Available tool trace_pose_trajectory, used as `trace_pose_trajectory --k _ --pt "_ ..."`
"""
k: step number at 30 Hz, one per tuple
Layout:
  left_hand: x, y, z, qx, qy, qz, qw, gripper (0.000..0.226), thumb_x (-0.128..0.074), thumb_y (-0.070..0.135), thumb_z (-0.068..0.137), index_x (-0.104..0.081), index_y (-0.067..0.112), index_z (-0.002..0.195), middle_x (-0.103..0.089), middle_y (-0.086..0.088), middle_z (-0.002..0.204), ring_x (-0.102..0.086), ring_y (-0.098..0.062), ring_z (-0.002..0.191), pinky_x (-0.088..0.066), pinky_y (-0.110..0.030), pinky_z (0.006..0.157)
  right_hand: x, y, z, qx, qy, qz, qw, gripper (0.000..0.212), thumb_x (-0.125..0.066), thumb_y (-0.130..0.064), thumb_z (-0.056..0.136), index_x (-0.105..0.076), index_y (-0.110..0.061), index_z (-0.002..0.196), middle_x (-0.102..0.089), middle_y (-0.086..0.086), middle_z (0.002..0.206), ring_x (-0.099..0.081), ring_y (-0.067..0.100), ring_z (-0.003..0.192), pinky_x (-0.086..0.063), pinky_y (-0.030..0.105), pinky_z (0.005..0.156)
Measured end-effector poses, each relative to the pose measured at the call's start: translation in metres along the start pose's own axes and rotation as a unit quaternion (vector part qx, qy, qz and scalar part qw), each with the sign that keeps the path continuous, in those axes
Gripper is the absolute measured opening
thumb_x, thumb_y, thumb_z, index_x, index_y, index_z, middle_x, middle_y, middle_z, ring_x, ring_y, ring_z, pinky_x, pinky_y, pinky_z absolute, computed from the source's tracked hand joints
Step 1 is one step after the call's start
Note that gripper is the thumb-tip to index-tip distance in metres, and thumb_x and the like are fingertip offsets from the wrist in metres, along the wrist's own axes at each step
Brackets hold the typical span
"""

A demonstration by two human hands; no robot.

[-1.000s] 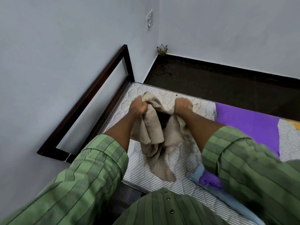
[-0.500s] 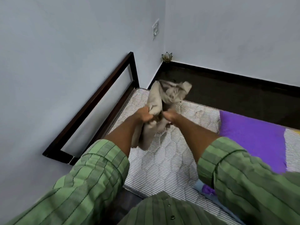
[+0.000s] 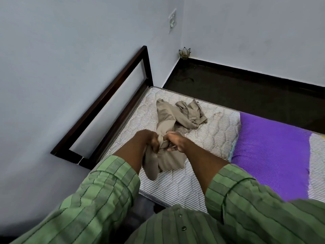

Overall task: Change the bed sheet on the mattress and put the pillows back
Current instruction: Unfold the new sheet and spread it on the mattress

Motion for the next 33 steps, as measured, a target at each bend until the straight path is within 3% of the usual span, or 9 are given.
trace_pose_trajectory --k 3,7,11,15,20,24,28,33 --pt "-0.002 -0.010 -0.011 0.036 0.039 0.021 0.998 0.059 -0.090 0.032 0.063 -0.072 0.009 0.114 -0.074 -0.008 0.110 -0.071 -0.027 0.103 -0.057 -0.041 0.095 -0.014 0.003 0.002 -0.019 -0.049 -0.118 0.992 0.008 -0.054 -0.021 0.097 -0.059 -0.017 0.102 -0.066 0.008 0.080 -0.065 0.019 0.063 -0.051 0.028 0.058" --pt "-0.014 -0.024 -0.014 0.079 0.109 0.029 0.990 0.051 -0.076 0.026 0.082 -0.062 0.011 0.129 -0.064 -0.008 0.132 -0.059 -0.028 0.126 -0.046 -0.046 0.103 -0.024 0.007 0.009 -0.040 -0.062 -0.258 0.963 0.024 -0.051 -0.019 0.102 -0.062 -0.005 0.086 -0.068 0.010 0.078 -0.060 0.014 0.049 -0.044 0.019 0.047" --pt "-0.025 -0.031 0.001 0.049 0.111 -0.006 0.993 0.045 -0.066 0.018 0.086 -0.064 0.009 0.129 -0.064 -0.011 0.135 -0.062 -0.030 0.123 -0.052 -0.044 0.103 -0.019 0.018 0.017 -0.014 -0.031 -0.356 0.934 0.029 -0.063 -0.022 0.096 -0.070 0.004 0.108 -0.074 0.019 0.101 -0.066 0.025 0.070 -0.049 0.026 0.053" --pt "-0.029 -0.011 0.003 -0.019 0.155 -0.060 0.986 0.035 -0.060 0.013 0.093 -0.071 0.012 0.126 -0.064 -0.008 0.135 -0.059 -0.027 0.126 -0.048 -0.031 0.103 -0.009 0.034 0.017 -0.024 -0.004 -0.420 0.907 0.030 -0.064 -0.022 0.089 -0.071 0.001 0.105 -0.073 0.015 0.102 -0.064 0.024 0.074 -0.048 0.028 0.054" --pt "-0.032 0.024 0.011 -0.088 0.185 -0.139 0.969 0.025 -0.059 0.013 0.089 -0.077 0.022 0.105 -0.072 -0.001 0.119 -0.065 -0.021 0.115 -0.051 -0.029 0.097 0.007 0.046 0.018 0.002 0.074 -0.433 0.898 0.042 -0.061 -0.030 0.088 -0.066 -0.004 0.121 -0.067 0.016 0.127 -0.065 0.030 0.113 -0.042 0.028 0.073" --pt "-0.031 0.063 0.015 -0.136 0.187 -0.141 0.963 0.025 -0.058 0.017 0.093 -0.078 0.018 0.108 -0.074 -0.001 0.117 -0.066 -0.021 0.111 -0.049 -0.025 0.091 0.032 0.050 0.011 0.008 0.121 -0.398 0.910 0.038 -0.060 -0.027 0.092 -0.067 -0.003 0.120 -0.067 0.018 0.126 -0.063 0.033 0.118 -0.042 0.028 0.077" --pt "-0.040 0.104 0.021 -0.170 0.176 -0.133 0.961 0.025 -0.059 0.017 0.089 -0.080 0.019 0.103 -0.076 -0.005 0.112 -0.068 -0.024 0.107 -0.054 -0.034 0.092 0.071 0.067 -0.004 0.002 0.180 -0.354 0.918 0.038 -0.061 -0.035 0.094 -0.071 -0.001 0.110 -0.070 0.019 0.118 -0.065 0.036 0.115 -0.047 0.030 0.078" --pt "-0.044 0.179 0.013 -0.219 0.199 -0.133 0.946 0.017 -0.063 0.014 0.090 -0.079 0.015 0.094 -0.076 -0.006 0.106 -0.066 -0.023 0.104 -0.046 -0.025 0.083 0.130 0.098 -0.037 -0.010 0.245 -0.315 0.917 0.045 -0.055 -0.042 0.099 -0.071 -0.002 0.112 -0.070 0.020 0.120 -0.064 0.038 0.117 -0.052 0.036 0.088"
Point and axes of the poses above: each hand's wrist, its own z-axis towards the middle knuckle, its own x-axis out of the back of the hand, y = z × x, the point moved 5 cm from there along z, towards the middle knuckle
